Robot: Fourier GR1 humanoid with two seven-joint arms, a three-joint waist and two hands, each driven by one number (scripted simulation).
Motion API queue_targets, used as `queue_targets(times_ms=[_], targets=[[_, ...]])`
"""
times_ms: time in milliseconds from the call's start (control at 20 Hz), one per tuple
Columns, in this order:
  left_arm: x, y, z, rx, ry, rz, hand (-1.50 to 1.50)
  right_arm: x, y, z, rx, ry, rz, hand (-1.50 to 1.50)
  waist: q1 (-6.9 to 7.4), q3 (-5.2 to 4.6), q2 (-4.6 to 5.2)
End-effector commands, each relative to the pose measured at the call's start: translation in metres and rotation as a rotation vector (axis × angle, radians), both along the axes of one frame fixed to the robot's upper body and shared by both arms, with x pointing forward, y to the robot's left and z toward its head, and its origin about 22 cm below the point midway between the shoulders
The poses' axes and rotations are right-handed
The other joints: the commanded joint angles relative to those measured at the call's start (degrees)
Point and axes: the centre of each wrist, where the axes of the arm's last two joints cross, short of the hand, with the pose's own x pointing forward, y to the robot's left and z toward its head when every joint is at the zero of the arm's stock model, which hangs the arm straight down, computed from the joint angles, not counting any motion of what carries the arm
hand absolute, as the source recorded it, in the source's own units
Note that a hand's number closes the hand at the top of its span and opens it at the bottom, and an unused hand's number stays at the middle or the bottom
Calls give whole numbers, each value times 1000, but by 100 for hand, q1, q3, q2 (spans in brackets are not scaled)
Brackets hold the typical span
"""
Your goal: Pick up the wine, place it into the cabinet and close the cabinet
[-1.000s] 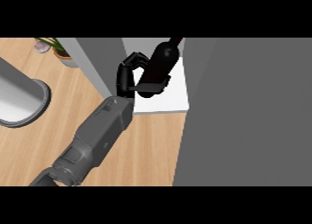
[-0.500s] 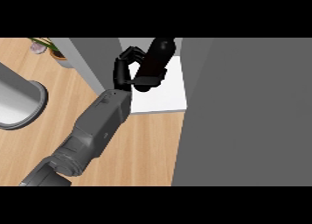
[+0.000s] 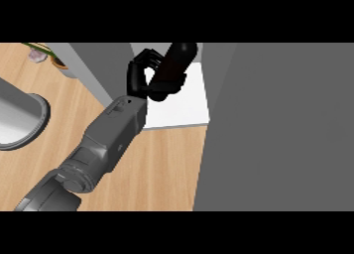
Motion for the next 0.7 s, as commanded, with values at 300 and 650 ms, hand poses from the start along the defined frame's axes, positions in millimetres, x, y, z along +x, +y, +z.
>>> queue_targets(times_ms=[300, 650], targets=[[4, 28, -2, 0, 78, 49, 150, -9, 6, 0, 15, -11, 65, -150, -76, -9, 52], [-19, 11, -35, -250, 105, 7, 150, -10, 7, 0, 12, -14, 72, -150, -150, -19, 76]])
